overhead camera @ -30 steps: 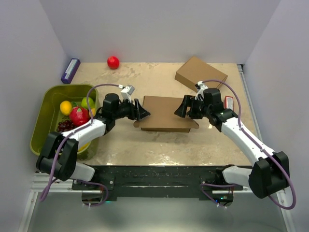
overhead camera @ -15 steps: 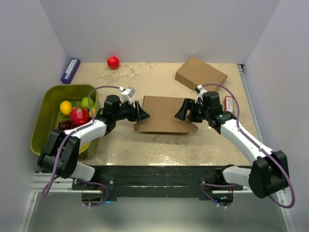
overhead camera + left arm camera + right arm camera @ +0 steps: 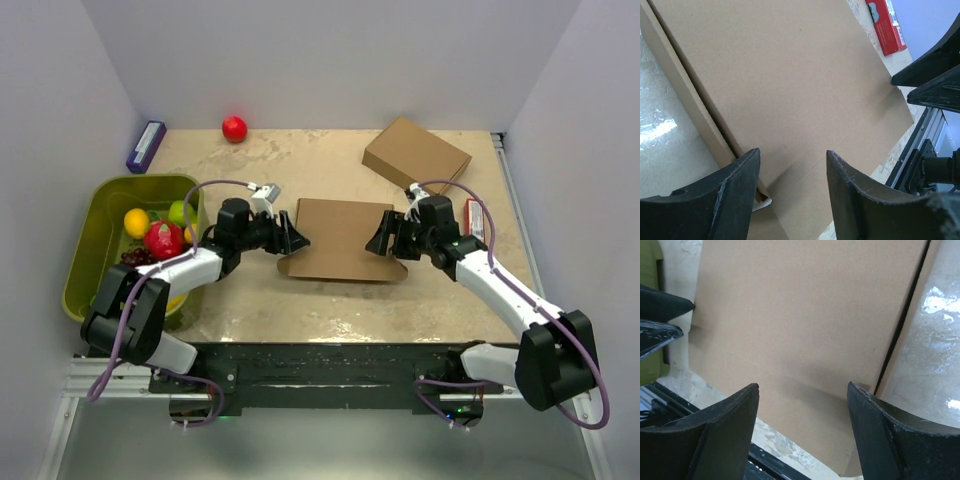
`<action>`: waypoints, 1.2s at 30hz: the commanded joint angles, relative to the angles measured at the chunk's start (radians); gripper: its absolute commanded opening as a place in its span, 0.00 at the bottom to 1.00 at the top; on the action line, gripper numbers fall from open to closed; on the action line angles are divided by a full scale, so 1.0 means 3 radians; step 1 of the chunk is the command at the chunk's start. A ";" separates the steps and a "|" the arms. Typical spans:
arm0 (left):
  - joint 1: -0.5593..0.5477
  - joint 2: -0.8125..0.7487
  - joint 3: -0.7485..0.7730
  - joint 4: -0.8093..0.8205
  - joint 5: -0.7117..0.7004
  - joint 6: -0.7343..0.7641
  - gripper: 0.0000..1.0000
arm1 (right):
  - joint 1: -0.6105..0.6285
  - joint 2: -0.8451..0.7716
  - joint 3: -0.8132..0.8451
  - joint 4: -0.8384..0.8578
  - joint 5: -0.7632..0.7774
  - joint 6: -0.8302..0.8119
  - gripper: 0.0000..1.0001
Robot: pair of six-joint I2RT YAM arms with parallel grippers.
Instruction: Fold the paper box
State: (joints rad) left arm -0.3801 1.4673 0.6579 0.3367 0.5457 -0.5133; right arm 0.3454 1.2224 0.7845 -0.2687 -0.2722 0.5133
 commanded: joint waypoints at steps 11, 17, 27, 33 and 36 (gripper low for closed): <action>0.0004 0.0120 -0.0035 0.0085 -0.0060 0.0039 0.59 | -0.0011 0.0041 -0.0104 0.0119 0.0125 -0.0024 0.73; 0.0004 0.0186 -0.0045 0.0085 -0.0080 0.0064 0.60 | -0.0016 0.0199 -0.0161 0.0190 0.0125 -0.0008 0.73; -0.0016 0.0273 -0.0045 0.0054 -0.0152 0.0110 0.59 | -0.0016 0.0368 -0.0202 0.0246 0.0156 0.0007 0.73; -0.0042 0.0283 -0.0050 -0.0002 -0.0229 0.0141 0.60 | -0.0016 0.0394 -0.0207 0.0267 0.0156 0.0022 0.73; -0.0042 0.0222 -0.0035 0.0013 -0.0213 0.0126 0.61 | -0.0016 0.0359 -0.0181 0.0267 0.0146 0.0002 0.74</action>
State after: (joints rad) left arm -0.3840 1.5261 0.6563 0.3698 0.5171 -0.5037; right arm 0.3416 1.3151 0.7437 -0.1791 -0.2516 0.5167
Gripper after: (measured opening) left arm 0.597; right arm 0.735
